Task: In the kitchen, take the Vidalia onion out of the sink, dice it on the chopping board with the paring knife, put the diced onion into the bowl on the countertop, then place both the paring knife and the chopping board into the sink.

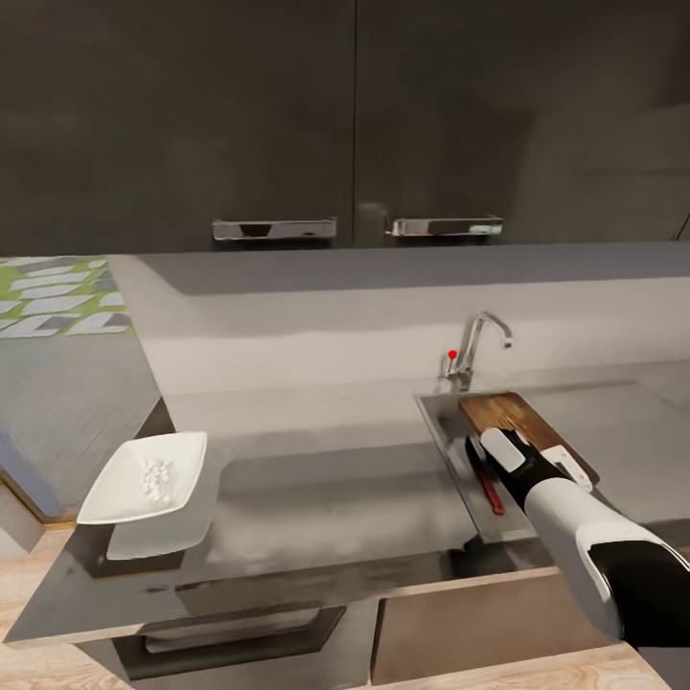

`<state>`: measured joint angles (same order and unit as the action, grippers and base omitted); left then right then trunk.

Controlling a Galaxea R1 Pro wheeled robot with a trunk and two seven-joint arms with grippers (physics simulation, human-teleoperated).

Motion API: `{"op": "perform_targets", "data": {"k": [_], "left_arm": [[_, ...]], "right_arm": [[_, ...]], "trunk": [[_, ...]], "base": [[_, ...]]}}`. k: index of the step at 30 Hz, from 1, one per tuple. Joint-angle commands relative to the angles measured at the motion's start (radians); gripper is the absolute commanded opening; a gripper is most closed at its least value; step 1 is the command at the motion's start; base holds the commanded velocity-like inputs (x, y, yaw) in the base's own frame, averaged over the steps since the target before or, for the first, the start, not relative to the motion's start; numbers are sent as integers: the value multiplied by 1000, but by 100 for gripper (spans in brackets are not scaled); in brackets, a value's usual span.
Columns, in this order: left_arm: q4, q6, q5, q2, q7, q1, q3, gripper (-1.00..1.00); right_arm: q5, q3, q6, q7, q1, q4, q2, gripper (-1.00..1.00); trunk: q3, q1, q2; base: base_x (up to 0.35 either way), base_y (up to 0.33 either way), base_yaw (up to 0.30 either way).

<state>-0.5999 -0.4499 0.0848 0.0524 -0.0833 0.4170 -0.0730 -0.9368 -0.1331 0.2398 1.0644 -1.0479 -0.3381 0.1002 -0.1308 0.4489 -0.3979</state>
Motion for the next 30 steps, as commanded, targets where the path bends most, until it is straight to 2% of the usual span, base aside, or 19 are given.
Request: {"op": "perform_targets", "data": {"k": [1, 24, 30], "left_arm": [[-1, 0, 9, 1, -9, 0, -4, 100], [-1, 0, 9, 1, -9, 0, -4, 100], [-3, 0, 9, 1, -9, 0, -4, 100]], "right_arm": [[-8, -9, 6, 3, -1, -1, 1, -100], [-8, -10, 4, -3, -1, 1, -6, -100], [-8, -10, 4, -3, -1, 1, -6, -100]], "trunk": [[-3, 1, -2], [-40, 1, -2], [-49, 1, -2]], "base": [[244, 0, 0], [25, 0, 0], [195, 0, 0]]}}
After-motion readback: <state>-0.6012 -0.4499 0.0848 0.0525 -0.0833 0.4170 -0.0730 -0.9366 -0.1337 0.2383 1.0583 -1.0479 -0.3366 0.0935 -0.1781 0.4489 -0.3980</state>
